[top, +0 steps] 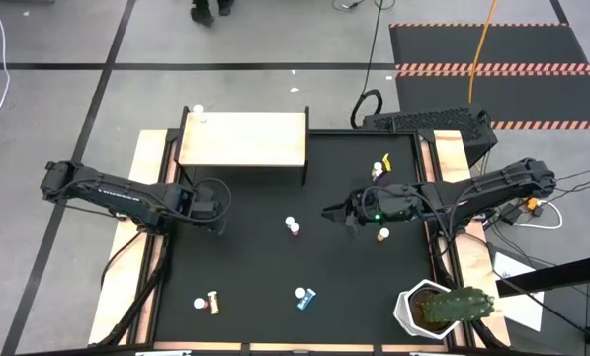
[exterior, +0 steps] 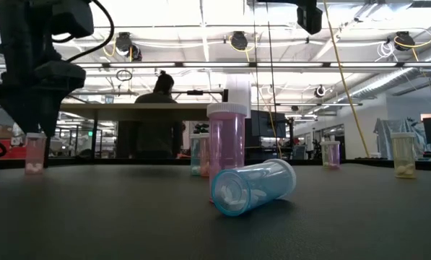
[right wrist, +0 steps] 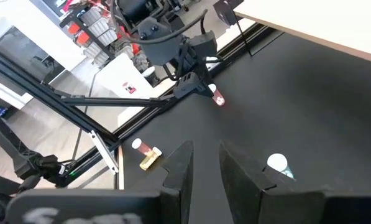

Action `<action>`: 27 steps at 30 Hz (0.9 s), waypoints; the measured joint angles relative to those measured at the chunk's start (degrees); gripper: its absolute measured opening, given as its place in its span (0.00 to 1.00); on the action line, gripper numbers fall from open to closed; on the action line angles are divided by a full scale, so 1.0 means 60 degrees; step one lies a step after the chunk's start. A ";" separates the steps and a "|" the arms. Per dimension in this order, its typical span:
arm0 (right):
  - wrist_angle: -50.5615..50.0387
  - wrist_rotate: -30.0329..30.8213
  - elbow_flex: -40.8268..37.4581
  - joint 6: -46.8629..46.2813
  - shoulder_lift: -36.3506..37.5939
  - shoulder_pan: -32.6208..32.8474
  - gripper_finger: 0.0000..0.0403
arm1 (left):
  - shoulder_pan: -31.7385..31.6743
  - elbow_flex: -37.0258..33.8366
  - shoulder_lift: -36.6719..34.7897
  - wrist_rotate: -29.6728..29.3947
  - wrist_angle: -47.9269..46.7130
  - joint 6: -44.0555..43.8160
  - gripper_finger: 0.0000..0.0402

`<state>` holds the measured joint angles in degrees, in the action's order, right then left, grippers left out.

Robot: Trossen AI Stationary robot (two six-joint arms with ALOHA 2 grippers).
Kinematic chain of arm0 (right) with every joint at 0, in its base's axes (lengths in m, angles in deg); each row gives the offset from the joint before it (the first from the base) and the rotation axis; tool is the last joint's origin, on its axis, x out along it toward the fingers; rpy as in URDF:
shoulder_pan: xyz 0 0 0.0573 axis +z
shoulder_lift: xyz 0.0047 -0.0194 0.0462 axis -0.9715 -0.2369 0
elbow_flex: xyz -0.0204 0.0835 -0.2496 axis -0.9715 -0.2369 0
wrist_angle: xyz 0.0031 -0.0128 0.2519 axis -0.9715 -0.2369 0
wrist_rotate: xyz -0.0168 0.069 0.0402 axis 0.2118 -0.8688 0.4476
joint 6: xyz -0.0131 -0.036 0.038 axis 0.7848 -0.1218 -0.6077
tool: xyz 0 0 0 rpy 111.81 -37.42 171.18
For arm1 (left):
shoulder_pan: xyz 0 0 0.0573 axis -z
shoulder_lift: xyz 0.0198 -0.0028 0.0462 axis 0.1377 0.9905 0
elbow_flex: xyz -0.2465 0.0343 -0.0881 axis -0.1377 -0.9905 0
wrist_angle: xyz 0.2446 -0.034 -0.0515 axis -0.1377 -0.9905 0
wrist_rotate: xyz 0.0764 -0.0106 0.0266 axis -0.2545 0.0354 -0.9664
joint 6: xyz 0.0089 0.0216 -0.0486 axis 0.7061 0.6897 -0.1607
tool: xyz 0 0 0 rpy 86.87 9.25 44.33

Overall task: Pick and place medicine bottles onto shelf by color
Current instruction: Put the top left red pill bottle on the shelf

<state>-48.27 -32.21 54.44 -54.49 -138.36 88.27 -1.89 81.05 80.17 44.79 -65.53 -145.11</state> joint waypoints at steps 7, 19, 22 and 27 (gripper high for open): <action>-0.0004 -0.0003 0.0000 0.0036 -0.0004 0.0002 0.18 | 0.0000 0.0000 0.0017 -0.0006 -0.0605 -0.0009 0.53; -0.0004 -0.0003 0.0000 0.0108 -0.0004 -0.0001 0.18 | 0.0000 0.0000 0.0017 -0.0266 -0.0600 0.0248 0.53; -0.0004 -0.0003 0.0000 0.0108 -0.0004 -0.0001 0.18 | 0.0000 0.0000 0.0017 -0.0266 -0.0599 0.0257 0.53; -0.0004 -0.0003 0.0000 0.0111 -0.0004 -0.0001 0.18 | 0.0000 0.0000 0.0017 -0.0266 -0.0597 0.0300 0.53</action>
<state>-48.30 -32.23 54.44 -53.82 -138.38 88.26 -1.89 81.05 80.27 43.19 -69.11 -143.31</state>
